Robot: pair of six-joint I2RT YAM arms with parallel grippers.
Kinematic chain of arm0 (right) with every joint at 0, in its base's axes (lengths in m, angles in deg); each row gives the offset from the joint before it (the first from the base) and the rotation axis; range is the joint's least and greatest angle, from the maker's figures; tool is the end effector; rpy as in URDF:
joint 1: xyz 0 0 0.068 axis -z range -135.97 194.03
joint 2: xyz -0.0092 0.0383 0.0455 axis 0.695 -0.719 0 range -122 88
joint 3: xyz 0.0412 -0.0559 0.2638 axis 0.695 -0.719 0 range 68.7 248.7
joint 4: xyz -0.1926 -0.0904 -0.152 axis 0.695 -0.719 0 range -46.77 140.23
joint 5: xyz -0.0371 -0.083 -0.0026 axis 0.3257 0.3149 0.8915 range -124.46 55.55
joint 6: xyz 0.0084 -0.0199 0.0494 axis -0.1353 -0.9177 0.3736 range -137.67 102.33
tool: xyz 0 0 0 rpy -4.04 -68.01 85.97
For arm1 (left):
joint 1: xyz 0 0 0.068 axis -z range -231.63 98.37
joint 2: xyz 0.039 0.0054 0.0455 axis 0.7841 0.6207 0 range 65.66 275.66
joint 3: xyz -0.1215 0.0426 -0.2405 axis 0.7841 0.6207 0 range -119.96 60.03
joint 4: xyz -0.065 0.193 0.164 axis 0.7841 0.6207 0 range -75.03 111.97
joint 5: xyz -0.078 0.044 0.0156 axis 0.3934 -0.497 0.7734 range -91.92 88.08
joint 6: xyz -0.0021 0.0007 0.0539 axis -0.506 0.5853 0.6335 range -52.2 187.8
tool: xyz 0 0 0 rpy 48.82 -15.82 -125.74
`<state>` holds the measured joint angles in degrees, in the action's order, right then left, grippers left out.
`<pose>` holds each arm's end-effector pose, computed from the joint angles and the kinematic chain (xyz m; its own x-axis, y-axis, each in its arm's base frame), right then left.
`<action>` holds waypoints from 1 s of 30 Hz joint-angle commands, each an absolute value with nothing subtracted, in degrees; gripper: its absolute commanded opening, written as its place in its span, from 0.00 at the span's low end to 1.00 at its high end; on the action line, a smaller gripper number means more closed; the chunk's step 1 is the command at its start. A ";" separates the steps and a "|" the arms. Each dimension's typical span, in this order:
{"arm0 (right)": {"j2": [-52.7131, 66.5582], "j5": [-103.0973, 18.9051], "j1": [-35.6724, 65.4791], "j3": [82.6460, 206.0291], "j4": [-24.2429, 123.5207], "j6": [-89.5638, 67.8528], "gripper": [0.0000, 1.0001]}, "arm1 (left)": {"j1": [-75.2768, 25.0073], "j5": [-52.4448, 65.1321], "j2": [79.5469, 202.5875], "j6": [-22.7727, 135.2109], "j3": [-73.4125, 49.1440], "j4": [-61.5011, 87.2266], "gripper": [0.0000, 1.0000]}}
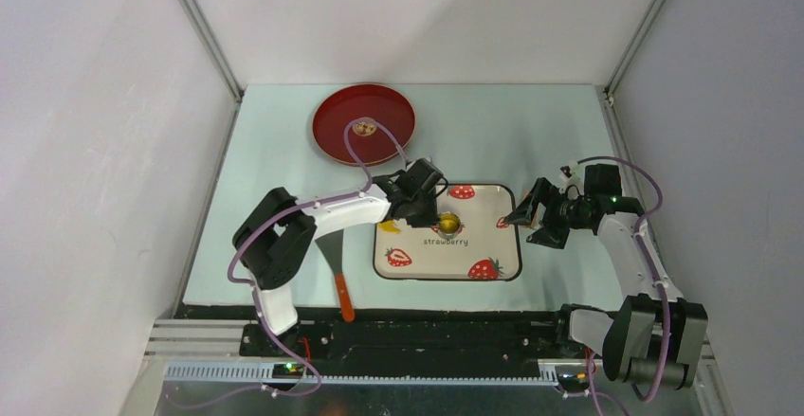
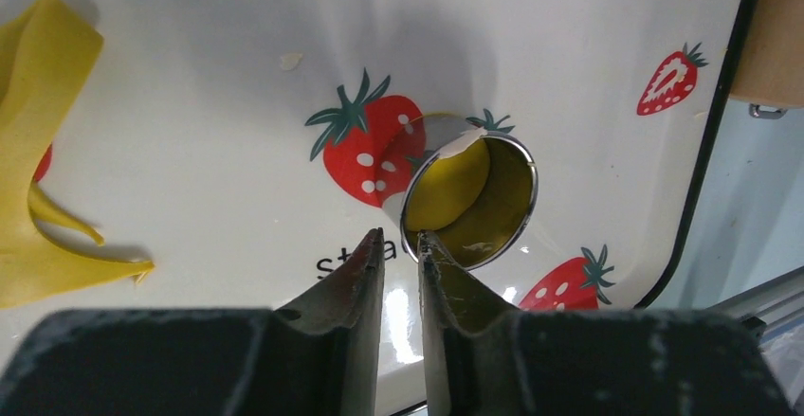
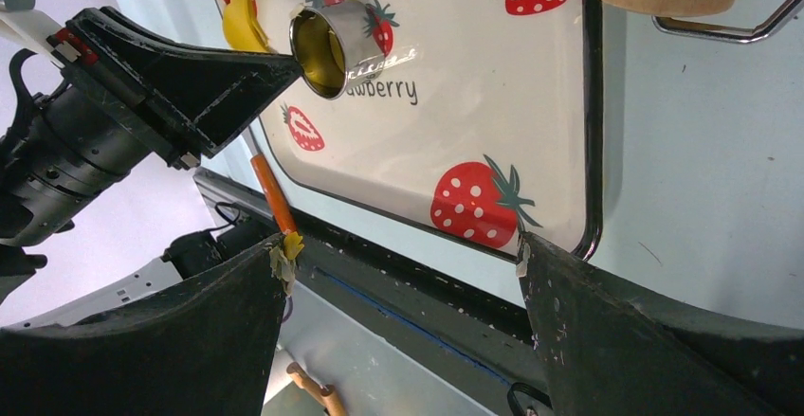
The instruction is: Roll out the dumpling wrappers from the dough
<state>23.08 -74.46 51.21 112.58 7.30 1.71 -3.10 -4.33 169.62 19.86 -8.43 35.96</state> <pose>0.2041 -0.0026 0.2296 -0.9021 0.3699 -0.2222 0.1223 0.7129 0.6905 0.2518 -0.2826 0.1848 -0.9143 -0.0855 -0.3959 0.0814 0.9187 -0.3864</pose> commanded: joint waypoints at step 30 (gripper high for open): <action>22.48 -76.34 50.62 112.35 8.54 0.70 0.91 | -2.36 -4.39 169.06 20.96 -11.09 35.98 0.00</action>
<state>22.42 -75.12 50.95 112.58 7.67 1.68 -2.79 -3.92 171.72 20.07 -9.90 35.87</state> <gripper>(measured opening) 0.911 0.008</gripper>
